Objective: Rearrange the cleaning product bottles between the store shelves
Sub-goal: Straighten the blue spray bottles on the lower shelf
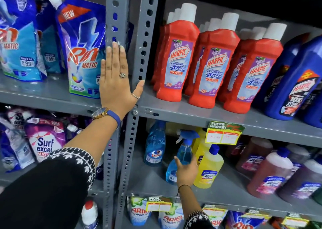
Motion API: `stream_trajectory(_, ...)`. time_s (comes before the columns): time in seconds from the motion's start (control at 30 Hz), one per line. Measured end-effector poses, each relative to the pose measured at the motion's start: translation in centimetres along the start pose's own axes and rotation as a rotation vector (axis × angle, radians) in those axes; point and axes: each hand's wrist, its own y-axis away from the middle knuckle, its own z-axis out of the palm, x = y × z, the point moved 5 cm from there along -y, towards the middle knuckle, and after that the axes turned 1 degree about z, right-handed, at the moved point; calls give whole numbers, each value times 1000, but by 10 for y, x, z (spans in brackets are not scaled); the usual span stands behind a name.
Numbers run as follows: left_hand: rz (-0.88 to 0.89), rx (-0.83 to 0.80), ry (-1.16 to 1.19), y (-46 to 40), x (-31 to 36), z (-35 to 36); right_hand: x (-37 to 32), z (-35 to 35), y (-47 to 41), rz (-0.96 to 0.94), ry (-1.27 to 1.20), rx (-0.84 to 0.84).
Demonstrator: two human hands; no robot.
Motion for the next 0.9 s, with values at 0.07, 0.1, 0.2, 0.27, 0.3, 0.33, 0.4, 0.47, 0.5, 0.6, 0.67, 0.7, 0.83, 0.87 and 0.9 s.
stream_trajectory(0.07,3,0,-1,0,0,0,-6,5,8,3,38,11)
stream_trajectory(0.1,3,-3,-2,0,0,0,-13,8,14,-7,60,3)
stream_trajectory(0.2,4,1,-5,0,0,0,-31,23,29,-42,111,-34)
stream_trajectory(0.27,6,8,-6,1,0,0,-40,37,35,-66,123,-65)
stream_trajectory(0.3,6,10,-7,0,0,0,-43,44,38,-67,131,-80)
stream_trajectory(0.33,6,11,-6,0,0,-1,-45,50,40,-65,144,-93)
stream_trajectory(0.4,4,10,-8,1,-1,0,-43,59,42,-57,176,-101)
stream_trajectory(0.47,9,12,-9,1,-1,1,-38,64,42,-41,212,-90)
stream_trajectory(0.5,9,8,-15,1,-1,2,-36,65,42,-31,230,-81)
stream_trajectory(0.6,8,8,-19,2,-1,3,-33,66,43,-26,268,-76)
stream_trajectory(0.67,0,6,-7,1,1,1,-31,65,44,-27,283,-87)
stream_trajectory(0.7,0,4,2,1,1,1,-31,65,45,-29,290,-99)
stream_trajectory(0.83,-15,-45,13,1,3,-1,-31,63,44,-18,272,-189)
stream_trajectory(0.87,-25,-61,11,3,3,-1,-31,62,45,-21,269,-222)
stream_trajectory(0.9,-37,-69,-1,3,3,-1,-31,59,43,-26,258,-248)
